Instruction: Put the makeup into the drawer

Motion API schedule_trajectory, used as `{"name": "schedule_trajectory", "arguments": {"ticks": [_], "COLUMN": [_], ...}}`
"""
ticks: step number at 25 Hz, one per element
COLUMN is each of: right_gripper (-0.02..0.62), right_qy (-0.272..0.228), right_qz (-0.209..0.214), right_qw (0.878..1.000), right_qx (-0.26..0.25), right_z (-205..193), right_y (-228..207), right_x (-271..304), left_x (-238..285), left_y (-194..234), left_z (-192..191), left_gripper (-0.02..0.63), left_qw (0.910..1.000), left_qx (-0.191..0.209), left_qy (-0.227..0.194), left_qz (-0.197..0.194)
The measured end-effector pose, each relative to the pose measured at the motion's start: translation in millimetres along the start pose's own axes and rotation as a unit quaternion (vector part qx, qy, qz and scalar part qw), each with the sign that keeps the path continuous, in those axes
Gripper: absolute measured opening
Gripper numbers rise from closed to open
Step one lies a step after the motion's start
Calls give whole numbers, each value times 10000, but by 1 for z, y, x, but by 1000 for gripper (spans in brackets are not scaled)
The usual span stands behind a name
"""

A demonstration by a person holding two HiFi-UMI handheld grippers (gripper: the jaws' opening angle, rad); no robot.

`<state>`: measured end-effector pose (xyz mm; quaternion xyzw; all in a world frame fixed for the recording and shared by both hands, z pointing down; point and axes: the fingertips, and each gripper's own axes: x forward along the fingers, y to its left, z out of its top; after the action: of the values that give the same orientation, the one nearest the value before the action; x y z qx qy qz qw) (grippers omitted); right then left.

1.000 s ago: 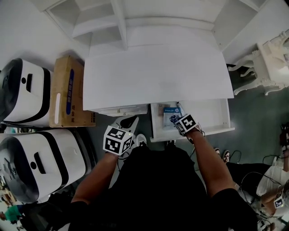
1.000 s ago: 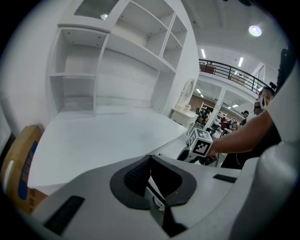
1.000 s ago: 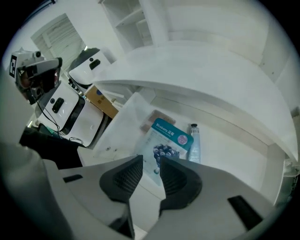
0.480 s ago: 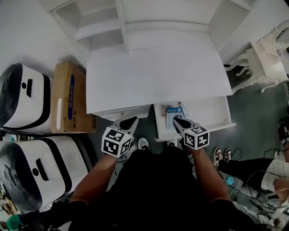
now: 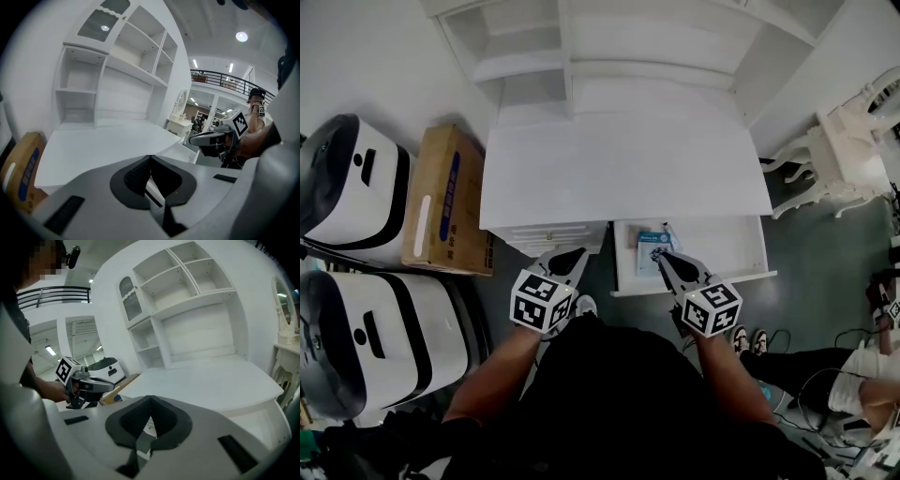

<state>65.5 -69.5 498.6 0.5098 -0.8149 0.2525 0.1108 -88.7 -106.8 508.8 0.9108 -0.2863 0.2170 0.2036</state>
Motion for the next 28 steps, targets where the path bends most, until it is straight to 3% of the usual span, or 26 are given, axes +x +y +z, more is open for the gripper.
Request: {"name": "schedule_trajectory", "arguments": {"ticks": [5, 13, 22, 28], "right_gripper": [28, 28, 28, 28], "right_qy": [-101, -61, -88, -158], "right_qz": [63, 227, 353, 493], "right_qw": [9999, 9997, 9993, 9987], "right_qx": [28, -70, 71, 31], "right_z": [-3, -40, -81, -96], "right_y": [-6, -2, -2, 7], "right_x": [-32, -93, -165, -190], "left_x": [-5, -10, -19, -35], "left_y": [-31, -102, -186, -215], "left_z": [-5, -27, -44, -59], "left_gripper": [11, 11, 11, 11], "left_qw": [9998, 9994, 9996, 9991], "left_qx": [-117, -211, -90, -71], "left_qy": [-108, -99, -81, -87], "left_qz": [141, 239, 248, 403]}}
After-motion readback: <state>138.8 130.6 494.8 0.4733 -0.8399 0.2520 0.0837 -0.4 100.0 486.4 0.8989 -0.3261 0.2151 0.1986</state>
